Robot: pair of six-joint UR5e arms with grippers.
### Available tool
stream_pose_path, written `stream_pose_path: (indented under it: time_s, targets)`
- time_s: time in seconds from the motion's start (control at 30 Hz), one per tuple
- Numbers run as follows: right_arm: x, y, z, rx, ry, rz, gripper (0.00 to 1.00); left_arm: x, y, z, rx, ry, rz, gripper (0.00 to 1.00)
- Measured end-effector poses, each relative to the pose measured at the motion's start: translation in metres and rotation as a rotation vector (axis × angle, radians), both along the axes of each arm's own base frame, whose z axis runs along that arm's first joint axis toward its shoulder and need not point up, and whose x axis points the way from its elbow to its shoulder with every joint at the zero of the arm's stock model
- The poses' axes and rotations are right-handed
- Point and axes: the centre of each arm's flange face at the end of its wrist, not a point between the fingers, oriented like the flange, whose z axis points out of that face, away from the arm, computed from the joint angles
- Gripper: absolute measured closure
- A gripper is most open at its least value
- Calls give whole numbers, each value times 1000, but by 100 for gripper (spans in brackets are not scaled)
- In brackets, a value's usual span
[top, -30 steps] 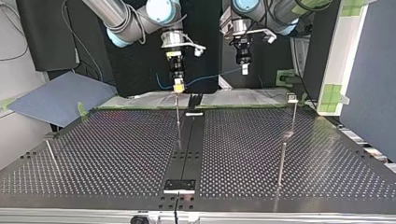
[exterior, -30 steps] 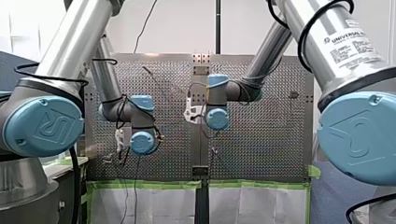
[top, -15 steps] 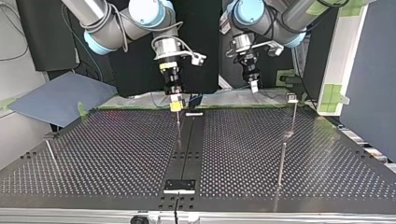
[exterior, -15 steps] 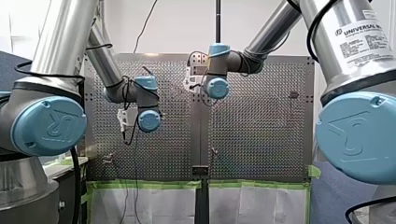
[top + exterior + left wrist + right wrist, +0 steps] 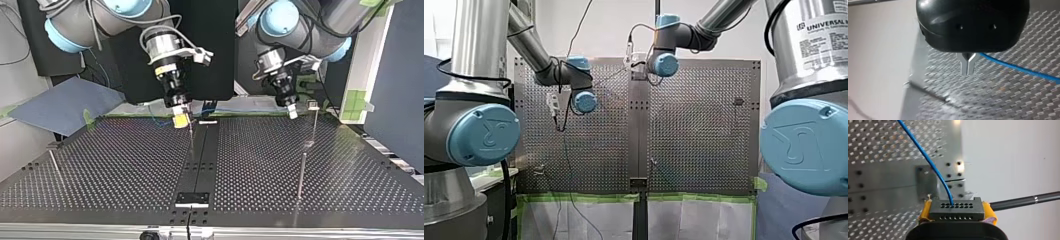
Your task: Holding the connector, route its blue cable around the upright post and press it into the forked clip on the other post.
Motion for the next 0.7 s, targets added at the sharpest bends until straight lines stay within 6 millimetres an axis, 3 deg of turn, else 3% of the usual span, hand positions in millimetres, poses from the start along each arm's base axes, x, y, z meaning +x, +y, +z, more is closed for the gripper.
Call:
stream_pose_path:
  time_s: [0.23, 0.7]
  targets:
    - [2, -9, 18, 8, 22, 25, 100, 14, 28, 54, -35, -72, 17, 100]
    - [28, -35, 6, 74, 109, 53, 100, 22, 81, 158, -50, -210, 33, 100]
